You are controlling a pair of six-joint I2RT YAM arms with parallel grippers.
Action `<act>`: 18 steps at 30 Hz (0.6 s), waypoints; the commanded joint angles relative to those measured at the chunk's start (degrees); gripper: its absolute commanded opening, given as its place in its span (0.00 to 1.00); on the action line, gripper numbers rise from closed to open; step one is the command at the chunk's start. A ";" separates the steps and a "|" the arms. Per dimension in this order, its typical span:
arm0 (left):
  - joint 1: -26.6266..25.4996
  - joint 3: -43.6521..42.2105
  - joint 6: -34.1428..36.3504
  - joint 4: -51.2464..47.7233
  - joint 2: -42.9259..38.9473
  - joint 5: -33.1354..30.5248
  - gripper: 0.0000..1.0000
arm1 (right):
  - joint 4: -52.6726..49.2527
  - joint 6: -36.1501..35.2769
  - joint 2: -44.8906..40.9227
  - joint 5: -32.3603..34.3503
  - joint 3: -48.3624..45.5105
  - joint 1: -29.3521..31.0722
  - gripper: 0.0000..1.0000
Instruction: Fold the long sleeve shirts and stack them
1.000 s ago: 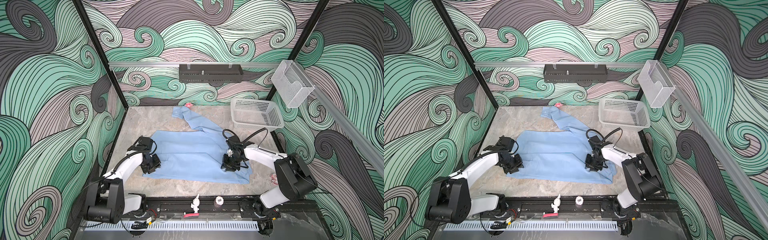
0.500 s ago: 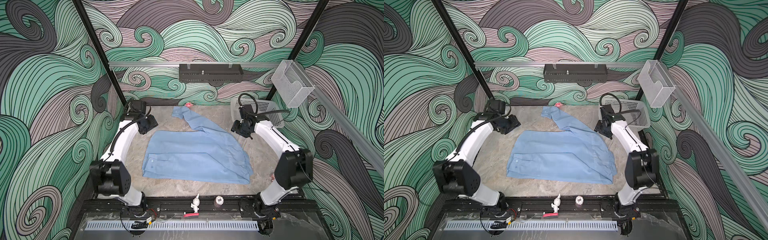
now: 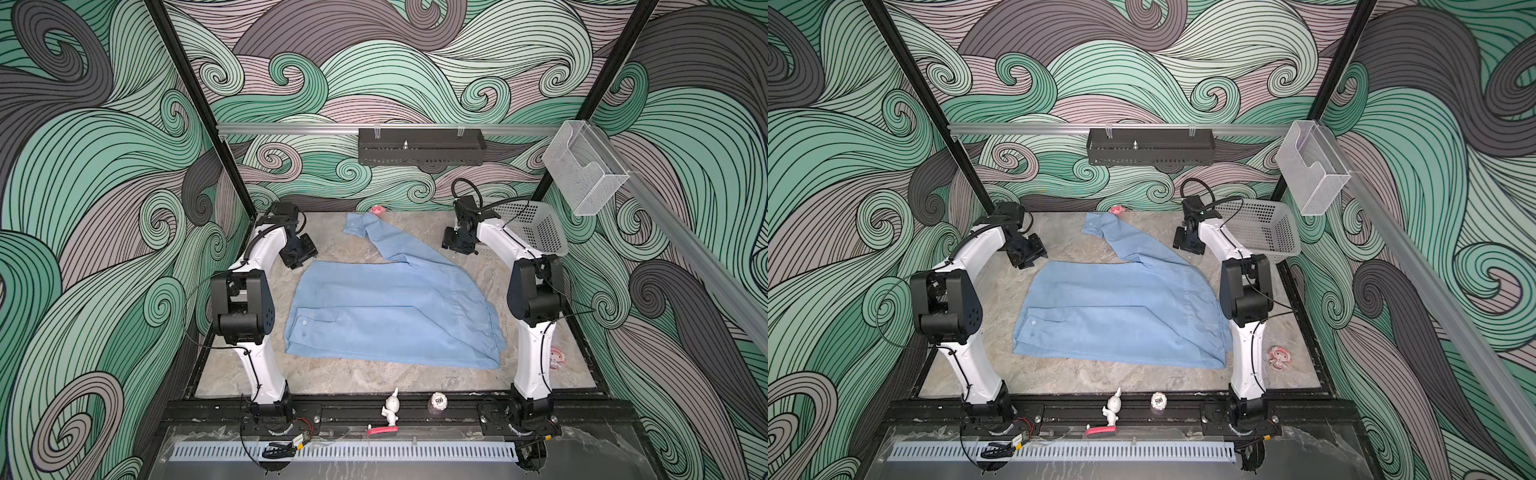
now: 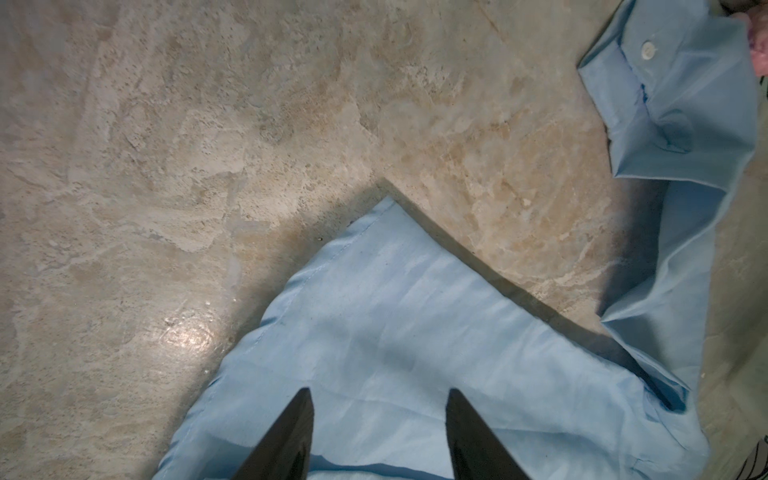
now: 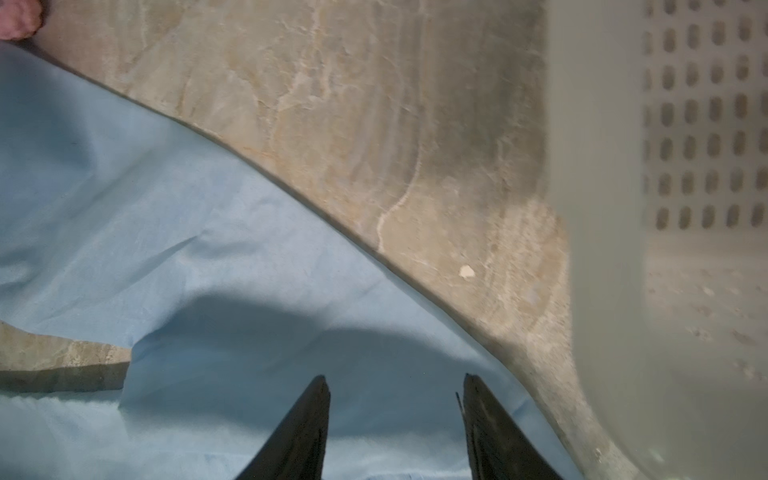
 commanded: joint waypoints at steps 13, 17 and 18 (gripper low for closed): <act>2.32 -2.44 2.06 -2.52 -9.60 2.00 0.54 | -9.42 -8.17 22.87 4.27 26.51 4.97 0.68; 2.67 -2.20 2.13 -2.41 -9.88 2.55 0.54 | -11.17 -8.43 25.27 5.31 29.87 5.24 0.65; 2.75 -2.14 2.10 -2.29 -9.83 2.80 0.54 | -11.37 -8.27 25.66 5.81 30.16 5.19 0.62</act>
